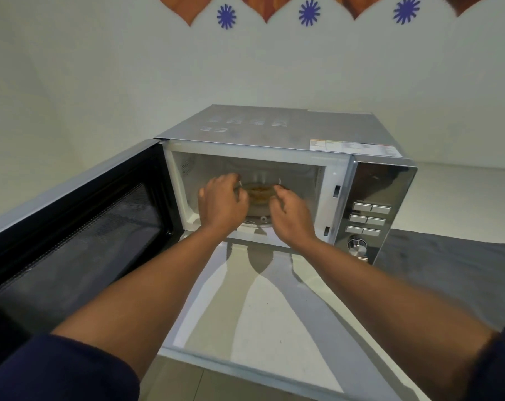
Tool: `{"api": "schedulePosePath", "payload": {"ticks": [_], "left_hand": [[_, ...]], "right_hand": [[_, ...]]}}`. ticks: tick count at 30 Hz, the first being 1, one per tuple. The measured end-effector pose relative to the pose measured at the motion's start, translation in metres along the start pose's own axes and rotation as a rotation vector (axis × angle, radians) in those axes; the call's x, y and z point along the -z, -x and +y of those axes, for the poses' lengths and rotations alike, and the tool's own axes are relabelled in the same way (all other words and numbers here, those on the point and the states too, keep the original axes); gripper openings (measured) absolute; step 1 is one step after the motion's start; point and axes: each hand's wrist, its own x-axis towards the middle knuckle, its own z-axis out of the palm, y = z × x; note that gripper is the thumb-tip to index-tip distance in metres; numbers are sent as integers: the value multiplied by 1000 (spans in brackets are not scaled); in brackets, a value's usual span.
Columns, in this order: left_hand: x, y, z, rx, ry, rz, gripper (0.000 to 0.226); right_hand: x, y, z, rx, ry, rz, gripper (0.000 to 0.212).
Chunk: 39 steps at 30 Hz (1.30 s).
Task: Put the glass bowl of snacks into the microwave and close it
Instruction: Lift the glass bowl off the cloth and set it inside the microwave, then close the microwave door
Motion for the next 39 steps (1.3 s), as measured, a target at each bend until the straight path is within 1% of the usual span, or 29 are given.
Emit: {"api": "schedulePosePath", "payload": {"ticks": [2, 4, 8, 10, 13, 16, 19, 22, 24, 26, 30, 33, 35, 37, 39], "left_hand": [[13, 8, -1, -28, -70, 35, 35], [24, 14, -2, -70, -146, 71, 37], [46, 20, -5, -154, -333, 114, 54], [57, 19, -4, -142, -426, 81, 68], [75, 19, -1, -51, -508, 27, 87], [92, 14, -3, 68, -549, 17, 94], [108, 7, -9, 169, -615, 7, 95], [121, 4, -15, 260, -677, -23, 95], [130, 3, -17, 341, -710, -42, 93], [139, 2, -18, 400, -729, -93, 90], [153, 3, -6, 443, -736, -145, 78], [163, 2, 4, 421, -737, -199, 54], [167, 1, 10, 400, -722, -233, 43], [171, 0, 16, 386, -702, -261, 40], [174, -2, 23, 377, -694, -294, 43]], "right_hand": [[10, 10, -1, 117, 107, 10, 43], [19, 17, 0, 211, 181, 26, 44], [41, 23, 0, 438, 323, 110, 47], [55, 24, -3, 518, 424, 151, 46], [79, 26, -9, 588, 591, 200, 46], [103, 23, -14, 554, 776, 227, 55], [123, 18, -14, 476, 889, 225, 61], [136, 16, -11, 410, 937, 233, 62], [140, 16, -11, 377, 933, 232, 61], [140, 16, -13, 358, 919, 229, 60], [136, 13, -18, 316, 831, 258, 53], [134, 13, -19, 300, 813, 252, 52], [135, 13, -18, 300, 805, 251, 53], [136, 14, -19, 294, 800, 248, 53], [136, 14, -19, 288, 800, 243, 54]]}}
